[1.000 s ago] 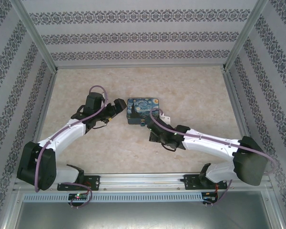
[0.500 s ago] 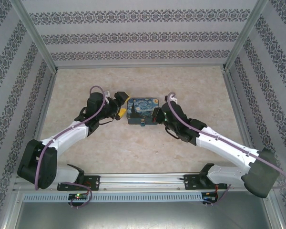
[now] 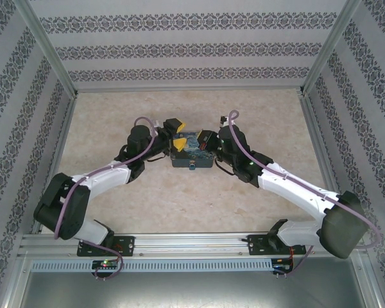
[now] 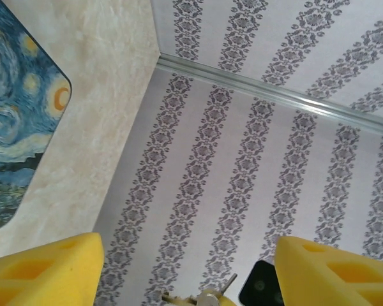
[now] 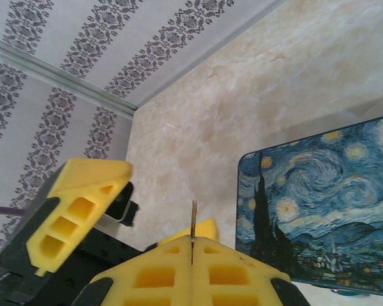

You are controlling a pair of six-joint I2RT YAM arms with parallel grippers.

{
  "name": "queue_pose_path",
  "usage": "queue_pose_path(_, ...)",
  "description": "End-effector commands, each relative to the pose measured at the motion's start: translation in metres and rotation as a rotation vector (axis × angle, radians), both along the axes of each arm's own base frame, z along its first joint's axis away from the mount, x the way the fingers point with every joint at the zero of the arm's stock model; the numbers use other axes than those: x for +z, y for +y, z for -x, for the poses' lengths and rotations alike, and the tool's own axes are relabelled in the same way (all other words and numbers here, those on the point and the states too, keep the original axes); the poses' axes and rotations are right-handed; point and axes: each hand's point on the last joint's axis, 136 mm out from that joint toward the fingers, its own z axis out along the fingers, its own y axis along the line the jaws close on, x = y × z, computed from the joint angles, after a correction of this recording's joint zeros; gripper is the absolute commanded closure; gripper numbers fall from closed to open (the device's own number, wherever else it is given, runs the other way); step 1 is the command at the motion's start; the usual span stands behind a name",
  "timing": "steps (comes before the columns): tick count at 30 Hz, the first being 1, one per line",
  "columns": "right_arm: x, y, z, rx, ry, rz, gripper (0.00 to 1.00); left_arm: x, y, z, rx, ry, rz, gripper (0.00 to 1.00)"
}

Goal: Unlock the padlock with the key

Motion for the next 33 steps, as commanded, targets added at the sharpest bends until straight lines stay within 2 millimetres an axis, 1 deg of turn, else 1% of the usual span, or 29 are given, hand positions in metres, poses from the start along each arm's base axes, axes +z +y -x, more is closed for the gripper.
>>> queue_pose_path(1, 0.029, 0.013, -0.005, 0.009, -0.046, -0.102, 1.0, 0.049, -0.012, -0.008, 0.016, -0.097, 0.148, 0.32)
queue_pose_path(9, 0.026, 0.017, -0.006, 0.004, -0.045, -0.112, 1.0, 0.054, -0.019, -0.01, 0.024, -0.097, 0.188, 0.36)
queue_pose_path(15, 0.021, 0.019, -0.008, -0.004, -0.035, -0.117, 1.0, 0.055, -0.021, -0.009, 0.02, -0.099, 0.205, 0.43)
queue_pose_path(19, 0.017, 0.018, -0.008, -0.007, -0.031, -0.113, 1.0, 0.053, -0.021, -0.009, 0.025, -0.095, 0.205, 0.48)
queue_pose_path(23, 0.013, 0.014, -0.008, -0.023, -0.027, -0.11, 1.0, 0.049, -0.02, -0.009, 0.029, -0.09, 0.198, 0.51)
queue_pose_path(29, 0.014, 0.011, -0.009, -0.033, -0.03, -0.11, 1.0, 0.042, -0.019, -0.007, 0.034, -0.076, 0.177, 0.52)
queue_pose_path(33, 0.012, 0.009, -0.01, -0.037, -0.028, -0.11, 1.0, 0.037, -0.02, -0.005, 0.029, -0.068, 0.162, 0.55)
